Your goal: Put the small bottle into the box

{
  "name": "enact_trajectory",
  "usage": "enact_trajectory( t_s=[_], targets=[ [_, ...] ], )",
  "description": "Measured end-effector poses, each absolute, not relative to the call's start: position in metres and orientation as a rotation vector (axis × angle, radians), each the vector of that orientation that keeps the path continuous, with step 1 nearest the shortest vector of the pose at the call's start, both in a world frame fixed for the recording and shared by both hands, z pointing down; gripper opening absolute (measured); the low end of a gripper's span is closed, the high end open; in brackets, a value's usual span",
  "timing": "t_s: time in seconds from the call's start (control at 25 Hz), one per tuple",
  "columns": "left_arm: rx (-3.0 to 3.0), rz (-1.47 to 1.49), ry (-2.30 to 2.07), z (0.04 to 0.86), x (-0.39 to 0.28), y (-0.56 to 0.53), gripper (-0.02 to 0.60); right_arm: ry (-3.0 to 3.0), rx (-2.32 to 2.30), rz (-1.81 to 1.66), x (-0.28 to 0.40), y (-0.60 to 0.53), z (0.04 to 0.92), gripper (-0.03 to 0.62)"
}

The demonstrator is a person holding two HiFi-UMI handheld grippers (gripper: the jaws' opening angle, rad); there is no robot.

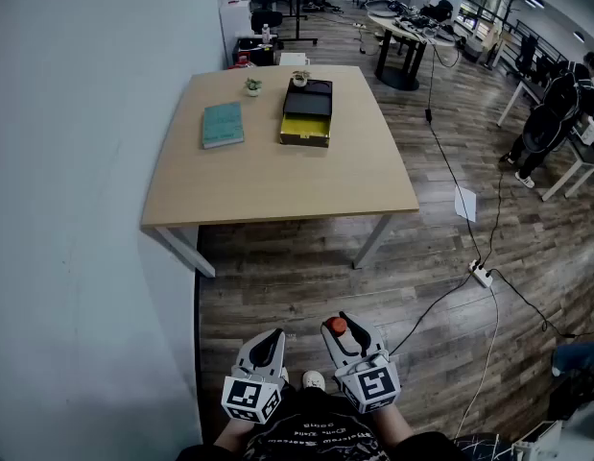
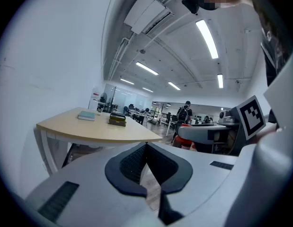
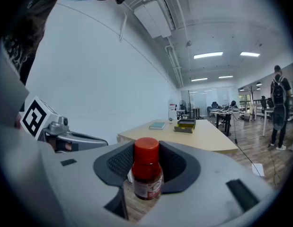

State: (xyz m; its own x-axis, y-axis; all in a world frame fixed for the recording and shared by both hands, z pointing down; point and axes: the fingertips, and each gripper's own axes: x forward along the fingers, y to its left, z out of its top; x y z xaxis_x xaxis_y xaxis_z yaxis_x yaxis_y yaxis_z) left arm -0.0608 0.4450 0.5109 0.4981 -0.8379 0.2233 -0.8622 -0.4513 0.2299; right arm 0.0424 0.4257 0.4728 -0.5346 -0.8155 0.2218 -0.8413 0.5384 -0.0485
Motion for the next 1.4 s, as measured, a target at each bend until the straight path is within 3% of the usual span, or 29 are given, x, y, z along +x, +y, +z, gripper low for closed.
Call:
enact_trajectory(
  t_s=[1.4],
  targets=[
    [2.456,0.149,-1.387,0.536,-0.138,0.395,0.005,-2.556,1.594,0.253,-0.01,0.388,0.493,0.161]
  ],
)
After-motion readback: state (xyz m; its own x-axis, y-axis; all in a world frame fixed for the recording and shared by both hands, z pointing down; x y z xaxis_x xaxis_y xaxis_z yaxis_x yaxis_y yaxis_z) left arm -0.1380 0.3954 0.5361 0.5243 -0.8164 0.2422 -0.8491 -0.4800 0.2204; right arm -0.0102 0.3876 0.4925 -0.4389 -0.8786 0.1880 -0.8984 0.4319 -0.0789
